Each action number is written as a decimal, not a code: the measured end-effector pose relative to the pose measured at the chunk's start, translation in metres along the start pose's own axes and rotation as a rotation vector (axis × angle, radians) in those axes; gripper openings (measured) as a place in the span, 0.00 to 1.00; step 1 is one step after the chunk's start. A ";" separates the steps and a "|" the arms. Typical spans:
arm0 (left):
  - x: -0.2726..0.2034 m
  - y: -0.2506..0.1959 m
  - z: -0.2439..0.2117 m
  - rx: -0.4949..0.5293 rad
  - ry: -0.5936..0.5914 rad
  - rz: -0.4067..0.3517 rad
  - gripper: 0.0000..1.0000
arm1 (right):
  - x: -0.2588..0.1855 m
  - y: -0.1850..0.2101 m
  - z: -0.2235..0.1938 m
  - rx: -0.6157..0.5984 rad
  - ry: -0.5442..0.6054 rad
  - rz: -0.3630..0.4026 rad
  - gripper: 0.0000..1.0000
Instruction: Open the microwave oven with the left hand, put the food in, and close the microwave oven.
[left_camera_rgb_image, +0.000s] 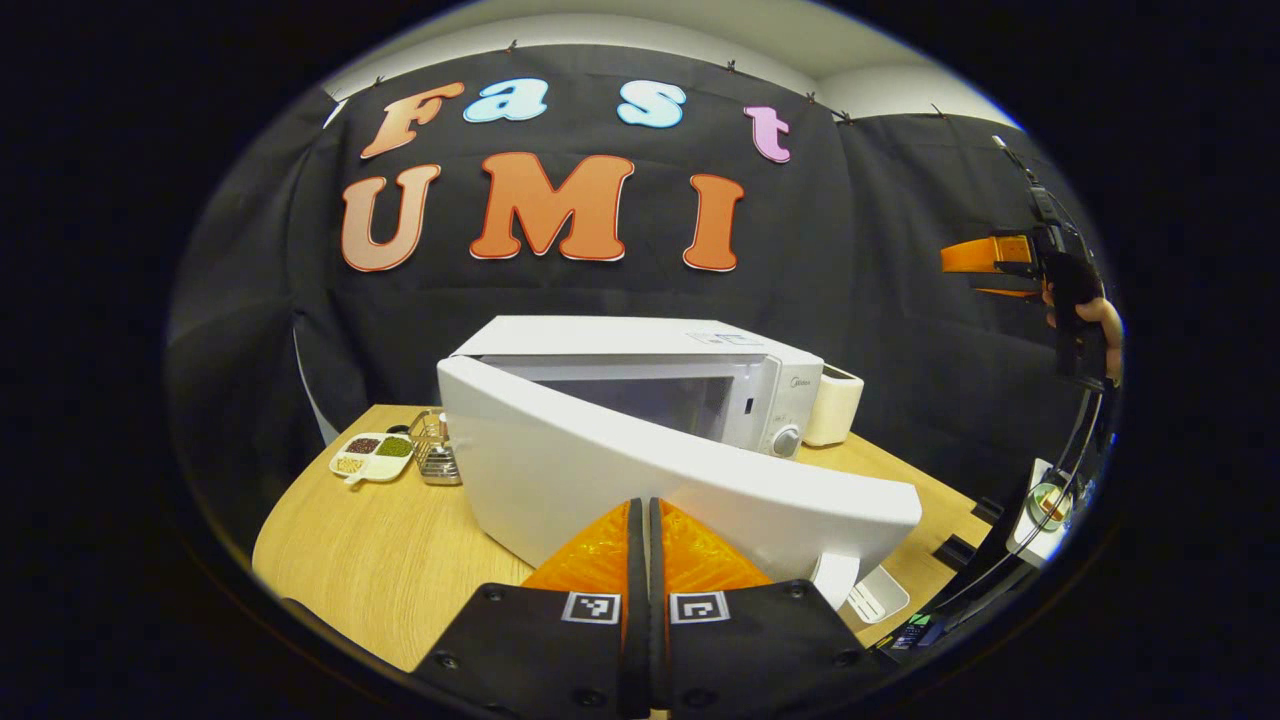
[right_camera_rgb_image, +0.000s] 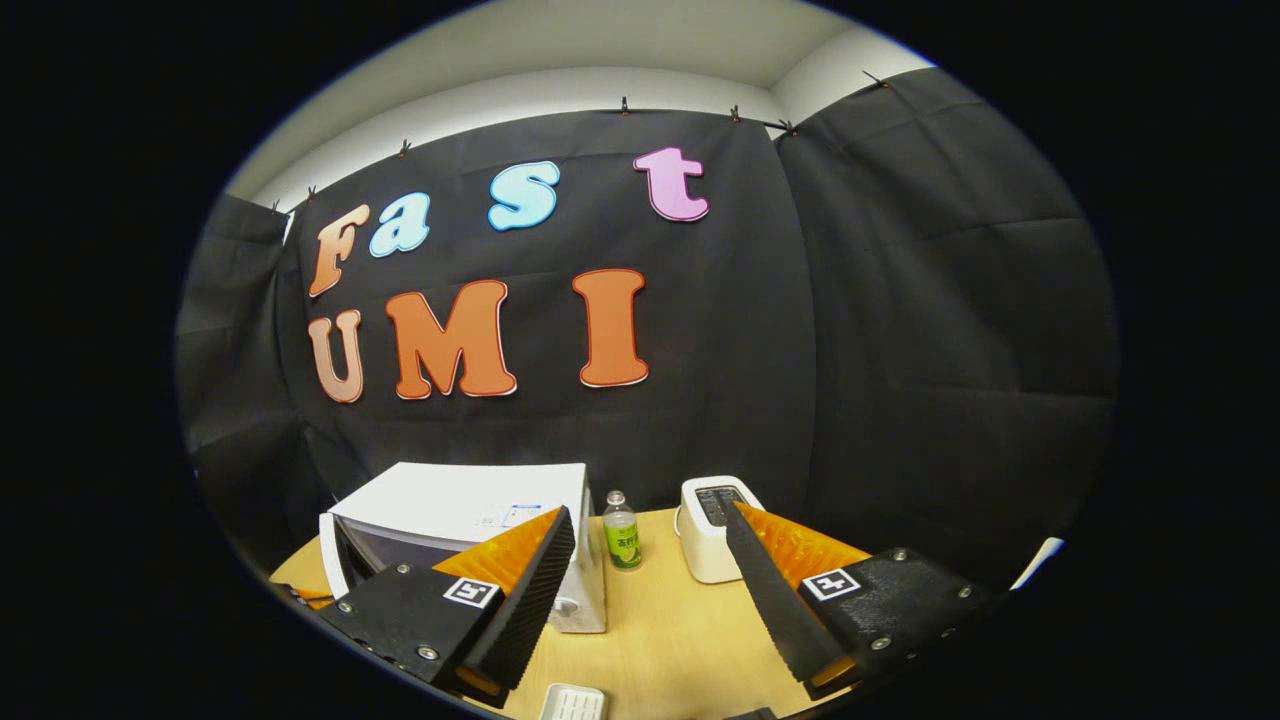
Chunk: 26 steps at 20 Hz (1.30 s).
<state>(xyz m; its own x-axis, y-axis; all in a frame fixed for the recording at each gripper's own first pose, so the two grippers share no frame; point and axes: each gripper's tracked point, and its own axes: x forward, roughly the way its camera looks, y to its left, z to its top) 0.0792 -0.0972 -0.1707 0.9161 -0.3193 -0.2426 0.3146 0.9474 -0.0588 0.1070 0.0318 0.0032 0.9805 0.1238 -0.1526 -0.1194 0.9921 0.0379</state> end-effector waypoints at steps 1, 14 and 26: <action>0.006 -0.005 0.002 0.000 -0.002 -0.002 0.05 | 0.001 -0.007 -0.001 -0.008 0.002 -0.004 0.94; 0.103 -0.044 0.021 0.048 -0.017 -0.005 0.04 | 0.019 -0.064 -0.021 -0.001 0.060 -0.046 0.95; 0.160 -0.036 0.029 0.181 -0.063 0.219 0.04 | 0.032 -0.097 -0.045 -0.018 0.118 -0.093 0.95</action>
<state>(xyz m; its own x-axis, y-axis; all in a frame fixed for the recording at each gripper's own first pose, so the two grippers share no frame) 0.2220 -0.1833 -0.1792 0.9789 -0.1137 -0.1696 0.1417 0.9763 0.1634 0.1429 -0.0597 -0.0500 0.9625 0.0315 -0.2693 -0.0327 0.9995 0.0003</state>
